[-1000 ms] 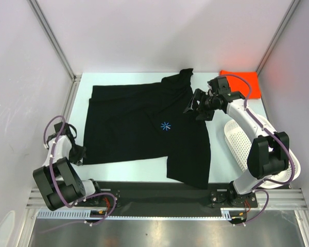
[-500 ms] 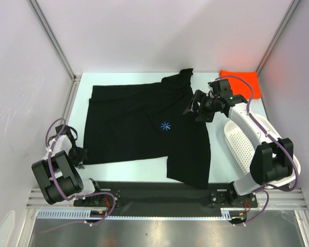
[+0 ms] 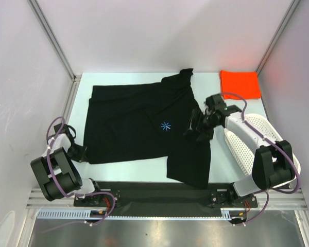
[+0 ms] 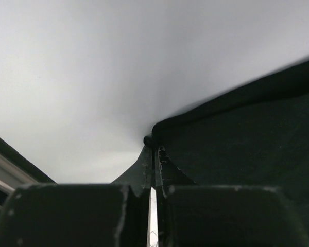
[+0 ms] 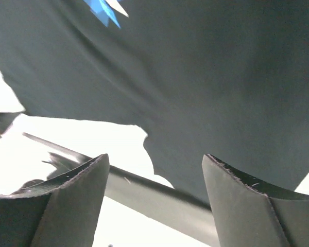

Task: Fold and stack the t-shirts
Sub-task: Flatten the tshirt out

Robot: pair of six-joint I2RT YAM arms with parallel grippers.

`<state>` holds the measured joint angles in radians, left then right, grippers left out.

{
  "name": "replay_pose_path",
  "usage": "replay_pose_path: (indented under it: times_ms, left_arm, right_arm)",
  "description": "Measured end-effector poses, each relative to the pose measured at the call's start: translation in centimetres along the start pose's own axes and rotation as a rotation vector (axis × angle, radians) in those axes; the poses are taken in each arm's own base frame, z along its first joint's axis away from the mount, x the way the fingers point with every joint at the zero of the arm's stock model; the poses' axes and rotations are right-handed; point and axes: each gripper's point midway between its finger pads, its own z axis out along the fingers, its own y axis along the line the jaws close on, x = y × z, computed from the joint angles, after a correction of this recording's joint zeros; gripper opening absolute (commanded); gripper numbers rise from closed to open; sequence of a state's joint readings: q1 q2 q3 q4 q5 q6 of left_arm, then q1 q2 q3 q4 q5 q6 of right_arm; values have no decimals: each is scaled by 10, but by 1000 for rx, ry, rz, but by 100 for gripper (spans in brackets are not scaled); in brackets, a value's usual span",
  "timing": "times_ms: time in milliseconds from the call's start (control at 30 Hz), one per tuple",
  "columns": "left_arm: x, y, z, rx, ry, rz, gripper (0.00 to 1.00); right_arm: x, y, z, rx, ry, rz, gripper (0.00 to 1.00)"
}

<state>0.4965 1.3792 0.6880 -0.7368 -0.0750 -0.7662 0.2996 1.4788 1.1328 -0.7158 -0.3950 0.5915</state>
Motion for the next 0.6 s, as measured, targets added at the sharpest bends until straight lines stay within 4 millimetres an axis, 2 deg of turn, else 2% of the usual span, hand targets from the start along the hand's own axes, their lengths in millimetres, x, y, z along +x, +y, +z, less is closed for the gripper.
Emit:
replay_pose_path:
  times_ms: [100, 167, 267, 400, 600]
  left_arm:
    - [0, -1, 0, 12, -1, 13, 0]
    - [0, -1, 0, 19, -5, 19, 0]
    - [1, -2, -1, 37, -8, 34, 0]
    - [0, -5, -1, 62, -11, 60, 0]
    - [-5, -28, -1, 182, -31, 78, 0]
  right_arm:
    - [50, -26, 15, 90, 139, 19, 68]
    - [83, -42, 19, 148, 231, 32, 56]
    - [115, -61, 17, 211, 312, 59, 52]
    - [130, -76, 8, 265, 318, 94, 52]
    - [146, -96, -8, 327, 261, 154, 53]
